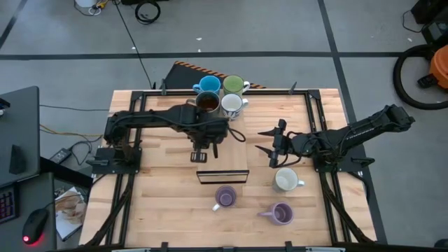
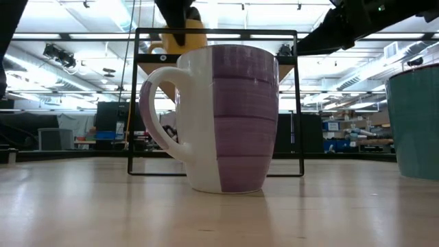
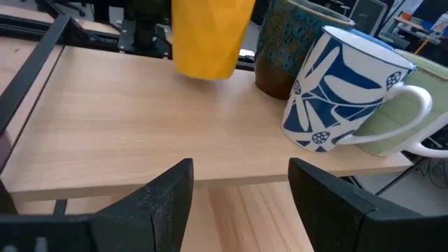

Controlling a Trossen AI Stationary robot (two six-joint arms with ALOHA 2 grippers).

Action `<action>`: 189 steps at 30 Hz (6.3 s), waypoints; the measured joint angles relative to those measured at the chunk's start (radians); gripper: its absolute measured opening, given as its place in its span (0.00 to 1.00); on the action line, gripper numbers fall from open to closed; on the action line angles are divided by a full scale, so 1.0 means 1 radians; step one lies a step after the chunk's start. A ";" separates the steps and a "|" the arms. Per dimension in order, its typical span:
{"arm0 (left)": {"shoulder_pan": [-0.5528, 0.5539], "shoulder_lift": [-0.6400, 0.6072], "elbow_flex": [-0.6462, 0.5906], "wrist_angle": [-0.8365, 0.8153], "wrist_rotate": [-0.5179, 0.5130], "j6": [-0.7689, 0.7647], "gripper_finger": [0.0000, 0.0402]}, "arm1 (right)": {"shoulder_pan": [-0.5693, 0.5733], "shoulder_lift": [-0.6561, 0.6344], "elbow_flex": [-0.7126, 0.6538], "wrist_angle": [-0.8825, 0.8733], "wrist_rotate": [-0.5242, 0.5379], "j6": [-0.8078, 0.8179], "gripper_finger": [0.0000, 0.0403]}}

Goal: Place coffee mugs
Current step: Put the yellow mug on the shelf, then put the light blue mug on the shelf

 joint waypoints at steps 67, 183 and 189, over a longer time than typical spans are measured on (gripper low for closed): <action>-0.059 -0.002 -0.024 -0.002 -0.238 -0.002 0.38 | 0.023 0.000 0.000 0.006 -0.019 0.003 0.60; -0.148 -1.014 -1.913 2.456 -0.533 0.158 0.43 | 0.202 0.573 0.571 -1.235 -0.593 1.051 0.19; -0.148 -1.014 -1.913 2.454 -0.534 0.151 0.43 | 0.190 0.573 0.573 -1.237 -0.589 0.971 0.09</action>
